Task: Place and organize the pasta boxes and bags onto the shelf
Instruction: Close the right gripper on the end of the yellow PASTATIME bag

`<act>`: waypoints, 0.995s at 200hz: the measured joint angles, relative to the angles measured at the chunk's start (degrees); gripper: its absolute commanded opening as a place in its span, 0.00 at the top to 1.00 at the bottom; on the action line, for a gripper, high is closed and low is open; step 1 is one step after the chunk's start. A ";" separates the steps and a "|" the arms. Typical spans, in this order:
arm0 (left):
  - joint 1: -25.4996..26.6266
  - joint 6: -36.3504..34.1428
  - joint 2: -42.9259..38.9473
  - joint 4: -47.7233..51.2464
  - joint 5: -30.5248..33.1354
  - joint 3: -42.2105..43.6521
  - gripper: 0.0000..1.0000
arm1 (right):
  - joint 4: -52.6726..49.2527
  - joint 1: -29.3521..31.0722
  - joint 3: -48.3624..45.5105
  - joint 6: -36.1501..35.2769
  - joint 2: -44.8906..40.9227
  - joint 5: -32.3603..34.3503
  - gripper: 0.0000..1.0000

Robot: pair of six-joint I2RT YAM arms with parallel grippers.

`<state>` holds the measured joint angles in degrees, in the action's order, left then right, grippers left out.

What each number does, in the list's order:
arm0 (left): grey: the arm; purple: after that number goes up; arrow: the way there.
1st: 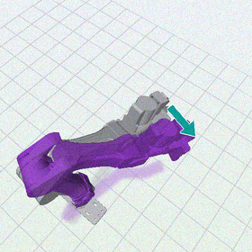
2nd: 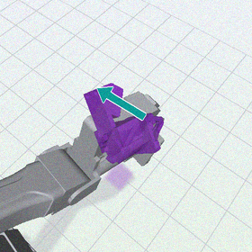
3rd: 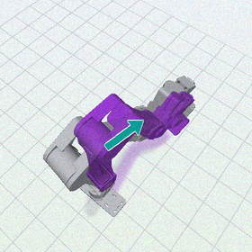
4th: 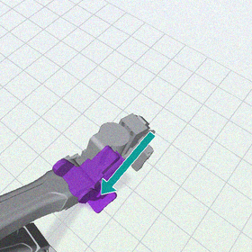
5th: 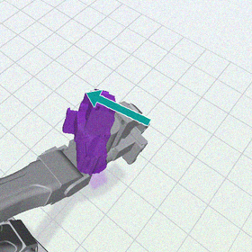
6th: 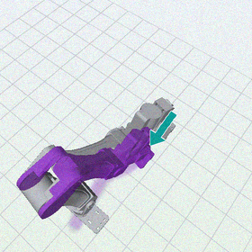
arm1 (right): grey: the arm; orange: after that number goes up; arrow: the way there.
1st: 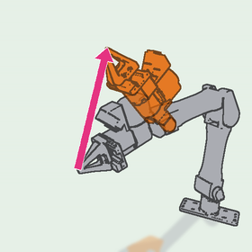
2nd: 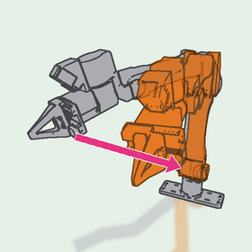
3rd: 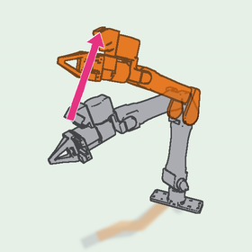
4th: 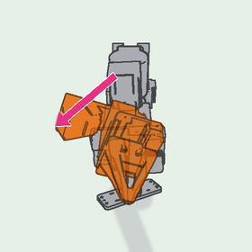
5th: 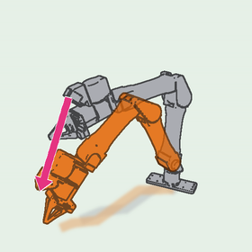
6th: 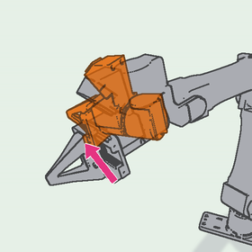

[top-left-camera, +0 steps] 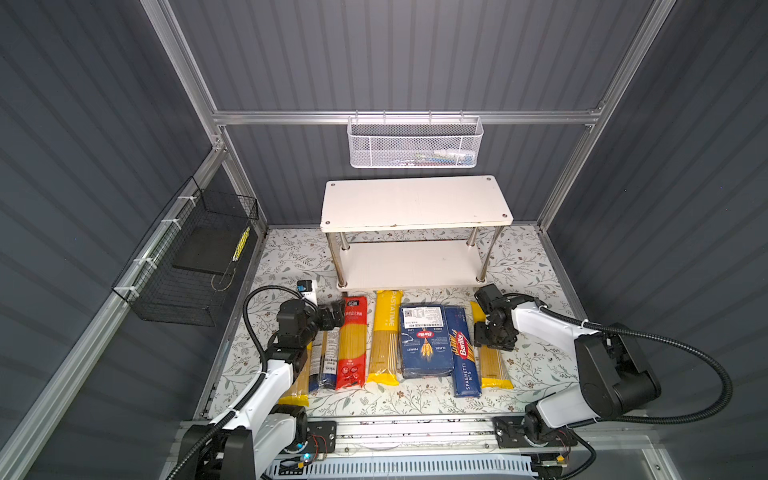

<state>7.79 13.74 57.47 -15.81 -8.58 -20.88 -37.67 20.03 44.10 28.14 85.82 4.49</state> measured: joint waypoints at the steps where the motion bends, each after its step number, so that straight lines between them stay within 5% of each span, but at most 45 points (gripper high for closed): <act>1: 0.00 0.00 0.00 0.00 0.00 0.00 0.00 | 0.00 0.00 0.00 0.00 0.00 0.00 0.37; 54: 0.00 0.00 0.00 0.02 0.02 0.00 0.00 | 0.57 0.00 -0.42 -0.02 -0.83 -0.26 0.52; 199: 0.00 0.00 0.00 0.11 0.26 0.00 0.00 | 4.61 0.00 -4.20 0.11 -5.18 -0.22 0.74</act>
<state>7.79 13.74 57.47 -15.70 -8.32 -20.88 -33.06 20.03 39.90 28.25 80.64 4.27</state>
